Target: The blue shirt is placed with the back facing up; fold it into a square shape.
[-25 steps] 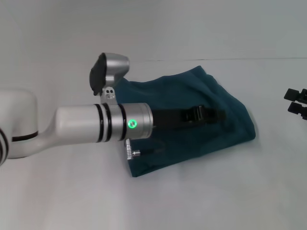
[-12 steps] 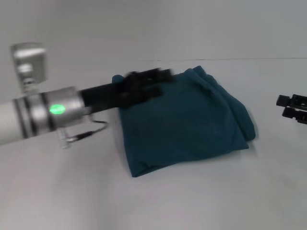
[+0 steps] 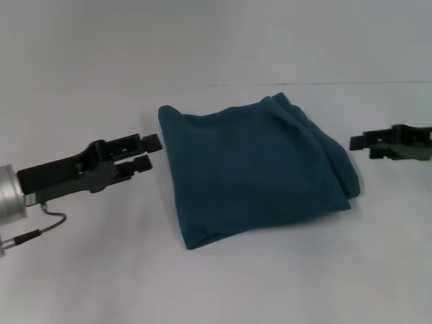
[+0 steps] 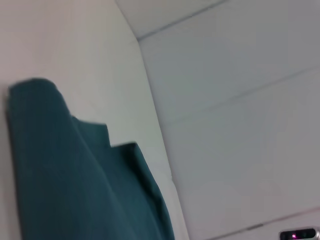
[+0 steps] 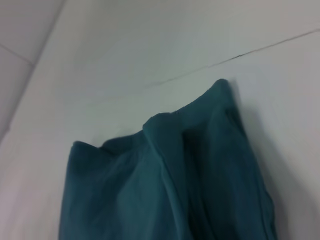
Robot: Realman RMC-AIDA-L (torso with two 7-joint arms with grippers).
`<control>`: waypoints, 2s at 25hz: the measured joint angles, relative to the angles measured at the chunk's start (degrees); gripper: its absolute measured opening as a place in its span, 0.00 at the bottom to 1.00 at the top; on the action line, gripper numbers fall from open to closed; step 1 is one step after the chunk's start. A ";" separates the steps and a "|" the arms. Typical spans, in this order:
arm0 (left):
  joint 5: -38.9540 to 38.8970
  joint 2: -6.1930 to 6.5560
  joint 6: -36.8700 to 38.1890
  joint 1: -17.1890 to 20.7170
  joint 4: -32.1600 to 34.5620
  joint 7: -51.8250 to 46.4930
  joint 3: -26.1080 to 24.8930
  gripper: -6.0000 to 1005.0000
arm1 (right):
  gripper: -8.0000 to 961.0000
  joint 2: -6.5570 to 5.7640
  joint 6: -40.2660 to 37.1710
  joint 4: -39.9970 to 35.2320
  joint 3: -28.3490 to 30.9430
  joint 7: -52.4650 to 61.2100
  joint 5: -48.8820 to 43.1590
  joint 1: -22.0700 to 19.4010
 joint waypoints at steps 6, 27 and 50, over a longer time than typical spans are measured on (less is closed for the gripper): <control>0.21 -0.05 1.11 1.45 0.64 0.53 -2.63 0.66 | 0.72 1.36 7.27 0.61 -7.75 5.70 -2.47 5.97; 0.19 -0.31 0.50 0.60 0.29 1.22 -3.16 0.66 | 0.72 5.80 17.76 3.47 -13.77 8.82 -4.35 10.57; -0.24 -0.49 -1.02 0.01 0.07 1.89 -3.20 0.66 | 0.25 7.12 23.89 6.58 -18.11 10.03 -4.42 11.92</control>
